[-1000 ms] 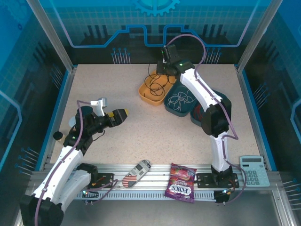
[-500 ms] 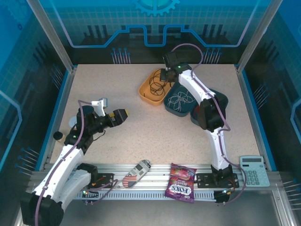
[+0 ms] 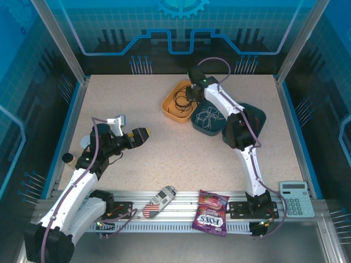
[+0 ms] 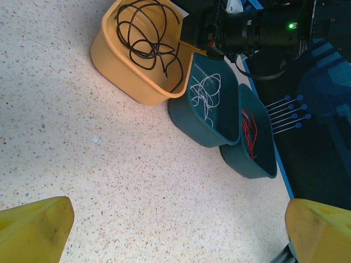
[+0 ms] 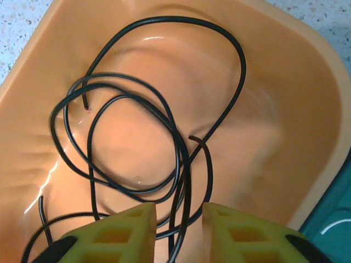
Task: Untangle the cables
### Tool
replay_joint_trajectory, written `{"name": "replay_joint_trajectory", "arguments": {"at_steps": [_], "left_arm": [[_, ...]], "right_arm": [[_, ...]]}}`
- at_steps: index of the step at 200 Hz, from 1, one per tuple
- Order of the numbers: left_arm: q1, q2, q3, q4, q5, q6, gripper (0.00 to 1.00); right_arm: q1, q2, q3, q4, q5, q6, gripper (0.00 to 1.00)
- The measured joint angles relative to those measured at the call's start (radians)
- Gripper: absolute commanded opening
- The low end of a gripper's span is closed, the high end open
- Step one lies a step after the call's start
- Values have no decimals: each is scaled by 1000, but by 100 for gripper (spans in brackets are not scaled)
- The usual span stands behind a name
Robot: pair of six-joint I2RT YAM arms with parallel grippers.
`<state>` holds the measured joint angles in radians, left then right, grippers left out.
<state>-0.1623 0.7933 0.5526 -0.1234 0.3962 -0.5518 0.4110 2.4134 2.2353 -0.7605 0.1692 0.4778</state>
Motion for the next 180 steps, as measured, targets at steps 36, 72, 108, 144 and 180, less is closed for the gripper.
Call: {"name": "replay_joint_trajectory", "arguments": {"at_steps": [36, 72, 108, 144, 180], "left_arm": [[0, 0, 0, 0, -7, 0, 99], [0, 0, 0, -2, -17, -4, 99], [0, 0, 0, -3, -45, -18, 99], [0, -6, 0, -3, -113, -26, 99], [0, -29, -20, 14, -246, -21, 99]], "right_arm": [[2, -3, 3, -14, 35, -43, 44], [16, -108, -54, -27, 93, -82, 51], [50, -370, -256, 33, 153, -111, 57], [79, -680, -601, 158, 198, -107, 67], [102, -965, -996, 272, 272, -85, 100]]}}
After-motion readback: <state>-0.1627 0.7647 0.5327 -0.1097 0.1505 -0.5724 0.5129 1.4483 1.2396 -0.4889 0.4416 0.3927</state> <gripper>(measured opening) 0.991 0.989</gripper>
